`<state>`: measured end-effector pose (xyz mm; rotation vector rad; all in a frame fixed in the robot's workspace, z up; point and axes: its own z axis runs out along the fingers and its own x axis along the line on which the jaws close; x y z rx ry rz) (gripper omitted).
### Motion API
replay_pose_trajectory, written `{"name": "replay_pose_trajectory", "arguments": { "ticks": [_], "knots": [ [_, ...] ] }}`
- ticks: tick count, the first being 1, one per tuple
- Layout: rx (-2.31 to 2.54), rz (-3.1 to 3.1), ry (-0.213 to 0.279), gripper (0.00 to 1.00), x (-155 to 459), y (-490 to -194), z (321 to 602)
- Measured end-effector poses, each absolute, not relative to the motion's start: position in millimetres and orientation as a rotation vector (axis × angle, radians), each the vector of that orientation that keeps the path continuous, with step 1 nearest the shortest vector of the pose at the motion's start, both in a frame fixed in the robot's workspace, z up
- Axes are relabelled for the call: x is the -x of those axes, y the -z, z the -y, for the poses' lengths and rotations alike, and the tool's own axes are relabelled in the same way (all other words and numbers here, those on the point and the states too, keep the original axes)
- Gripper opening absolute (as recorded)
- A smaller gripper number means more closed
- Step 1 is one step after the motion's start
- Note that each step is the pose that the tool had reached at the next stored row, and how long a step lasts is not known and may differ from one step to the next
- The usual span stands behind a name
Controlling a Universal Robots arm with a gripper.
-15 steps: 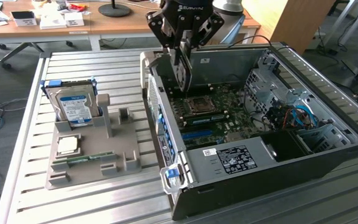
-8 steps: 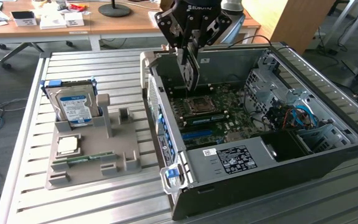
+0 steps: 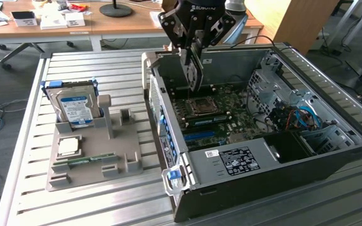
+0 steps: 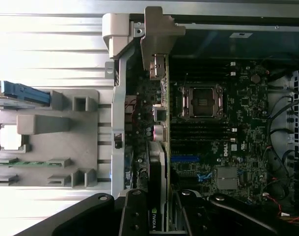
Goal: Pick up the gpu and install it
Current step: 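Pick up the gpu and move the gpu toward the slot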
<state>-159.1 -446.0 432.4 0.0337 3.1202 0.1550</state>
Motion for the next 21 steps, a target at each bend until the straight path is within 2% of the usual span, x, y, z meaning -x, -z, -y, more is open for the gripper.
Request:
{"name": "replay_pose_trajectory", "arguments": {
  "ticks": [21],
  "knots": [
    [-0.034,-3.12,-0.155,0.27,101.4,-432.2,446.1]
  ]
}}
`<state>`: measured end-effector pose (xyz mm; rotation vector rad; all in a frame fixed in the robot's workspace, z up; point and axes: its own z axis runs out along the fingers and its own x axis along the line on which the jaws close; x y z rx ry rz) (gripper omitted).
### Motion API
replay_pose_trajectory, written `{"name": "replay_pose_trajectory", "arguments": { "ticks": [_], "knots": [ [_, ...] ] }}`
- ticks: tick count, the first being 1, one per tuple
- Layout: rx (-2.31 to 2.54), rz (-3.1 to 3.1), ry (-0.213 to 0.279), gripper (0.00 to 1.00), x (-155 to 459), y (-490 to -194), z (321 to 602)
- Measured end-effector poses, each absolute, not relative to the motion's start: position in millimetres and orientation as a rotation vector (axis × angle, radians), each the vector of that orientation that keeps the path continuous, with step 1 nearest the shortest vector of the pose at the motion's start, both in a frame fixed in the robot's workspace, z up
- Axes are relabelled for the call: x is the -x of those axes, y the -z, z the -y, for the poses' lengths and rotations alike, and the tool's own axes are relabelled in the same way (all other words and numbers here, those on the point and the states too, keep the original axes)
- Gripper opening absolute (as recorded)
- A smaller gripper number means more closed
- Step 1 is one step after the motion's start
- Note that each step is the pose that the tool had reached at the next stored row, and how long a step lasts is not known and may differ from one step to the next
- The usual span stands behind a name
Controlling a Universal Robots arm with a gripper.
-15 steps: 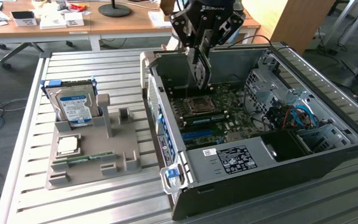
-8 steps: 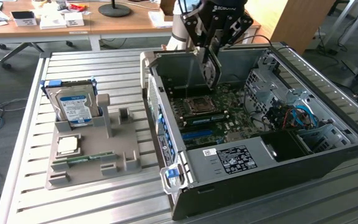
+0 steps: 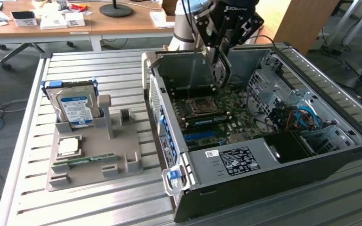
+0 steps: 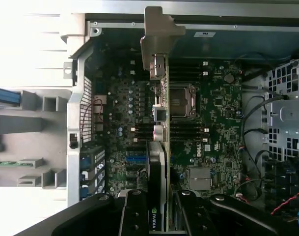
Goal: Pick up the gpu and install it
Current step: 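Pick up the gpu and move the gpu toward the slot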
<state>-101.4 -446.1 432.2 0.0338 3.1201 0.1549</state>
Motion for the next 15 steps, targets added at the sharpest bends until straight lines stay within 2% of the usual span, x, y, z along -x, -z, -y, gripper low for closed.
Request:
{"name": "replay_pose_trajectory", "arguments": {
  "ticks": [15],
  "knots": [
    [-0.034,-3.12,-0.155,0.27,60.5,-432.2,446.1]
  ]
}}
